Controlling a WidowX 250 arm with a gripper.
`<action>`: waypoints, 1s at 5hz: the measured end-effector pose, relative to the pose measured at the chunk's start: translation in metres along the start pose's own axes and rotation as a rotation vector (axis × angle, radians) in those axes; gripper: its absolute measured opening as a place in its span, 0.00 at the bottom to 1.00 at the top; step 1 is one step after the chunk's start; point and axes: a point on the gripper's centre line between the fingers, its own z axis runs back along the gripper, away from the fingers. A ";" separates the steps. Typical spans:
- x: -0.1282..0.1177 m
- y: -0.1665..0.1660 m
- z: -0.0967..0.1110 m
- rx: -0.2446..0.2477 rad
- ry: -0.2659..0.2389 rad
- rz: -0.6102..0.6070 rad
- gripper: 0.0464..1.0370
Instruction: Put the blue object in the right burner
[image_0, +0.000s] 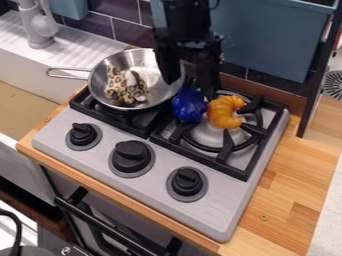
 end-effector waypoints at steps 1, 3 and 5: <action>0.005 0.003 0.008 0.003 -0.015 0.032 0.96; 0.003 0.023 0.027 0.037 -0.079 0.083 0.96; -0.001 0.039 0.036 0.030 -0.119 0.040 0.96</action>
